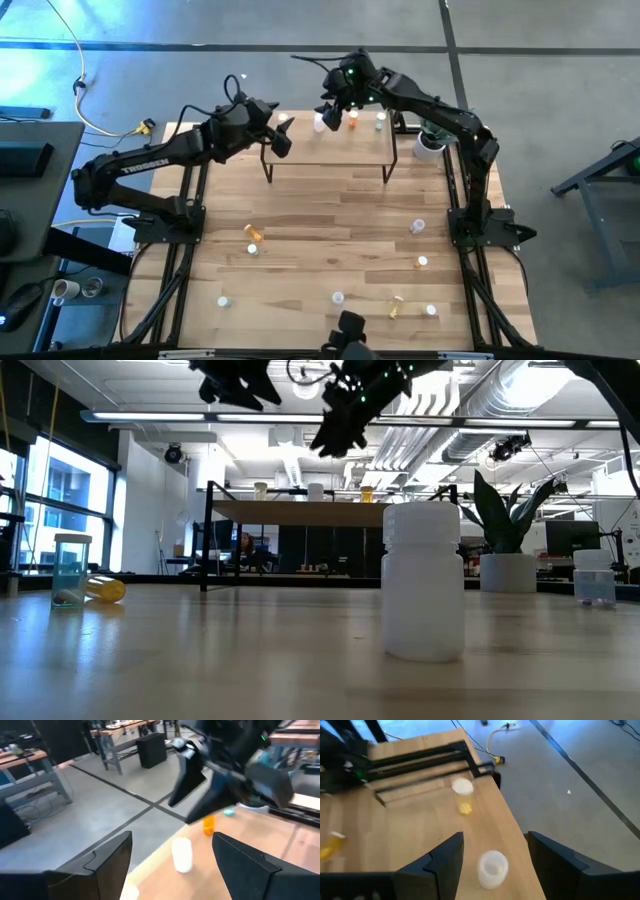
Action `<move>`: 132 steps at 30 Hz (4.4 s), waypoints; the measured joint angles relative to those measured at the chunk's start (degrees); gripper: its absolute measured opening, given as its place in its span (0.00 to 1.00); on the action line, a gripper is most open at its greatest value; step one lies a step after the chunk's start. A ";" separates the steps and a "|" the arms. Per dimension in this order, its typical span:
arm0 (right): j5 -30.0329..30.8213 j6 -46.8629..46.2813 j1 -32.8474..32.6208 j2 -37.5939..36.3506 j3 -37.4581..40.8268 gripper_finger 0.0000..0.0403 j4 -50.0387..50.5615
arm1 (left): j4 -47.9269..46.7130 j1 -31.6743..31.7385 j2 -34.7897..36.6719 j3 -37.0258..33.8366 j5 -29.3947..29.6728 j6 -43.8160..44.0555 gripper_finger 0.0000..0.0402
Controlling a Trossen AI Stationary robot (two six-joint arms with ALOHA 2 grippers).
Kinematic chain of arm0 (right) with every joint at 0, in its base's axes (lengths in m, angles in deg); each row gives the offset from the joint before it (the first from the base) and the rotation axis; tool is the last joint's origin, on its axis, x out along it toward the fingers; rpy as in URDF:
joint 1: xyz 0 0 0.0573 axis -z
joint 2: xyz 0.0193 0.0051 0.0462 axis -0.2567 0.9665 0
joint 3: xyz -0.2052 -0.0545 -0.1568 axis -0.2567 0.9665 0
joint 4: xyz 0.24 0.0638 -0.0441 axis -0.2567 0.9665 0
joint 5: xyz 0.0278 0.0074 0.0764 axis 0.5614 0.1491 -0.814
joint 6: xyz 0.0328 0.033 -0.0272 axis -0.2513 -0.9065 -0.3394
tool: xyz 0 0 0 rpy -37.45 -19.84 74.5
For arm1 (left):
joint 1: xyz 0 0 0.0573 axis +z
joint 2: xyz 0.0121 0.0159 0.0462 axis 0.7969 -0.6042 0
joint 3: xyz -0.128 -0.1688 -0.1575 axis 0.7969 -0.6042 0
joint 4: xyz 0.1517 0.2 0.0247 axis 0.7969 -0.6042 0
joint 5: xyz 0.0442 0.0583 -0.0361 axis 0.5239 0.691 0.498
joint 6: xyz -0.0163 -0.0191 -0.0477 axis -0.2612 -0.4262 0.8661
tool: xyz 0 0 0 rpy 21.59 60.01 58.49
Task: Pick and place medicine bottles onto shelf by color
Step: Put the bottom white medicine bottle on the shelf aligned with the other white medicine bottle
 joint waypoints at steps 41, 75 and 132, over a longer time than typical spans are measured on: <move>17.46 -30.60 -27.39 -19.55 18.01 0.53 6.30 | -39.04 -36.38 8.22 -1.46 -7.40 25.64 0.66; 14.70 -45.00 -60.81 -7.97 18.05 0.53 15.70 | -35.04 -53.22 8.68 -7.72 -0.08 35.60 0.66; 14.63 -34.98 -61.82 10.76 18.01 0.29 5.81 | -34.21 -53.21 8.68 -7.70 -0.14 36.02 0.66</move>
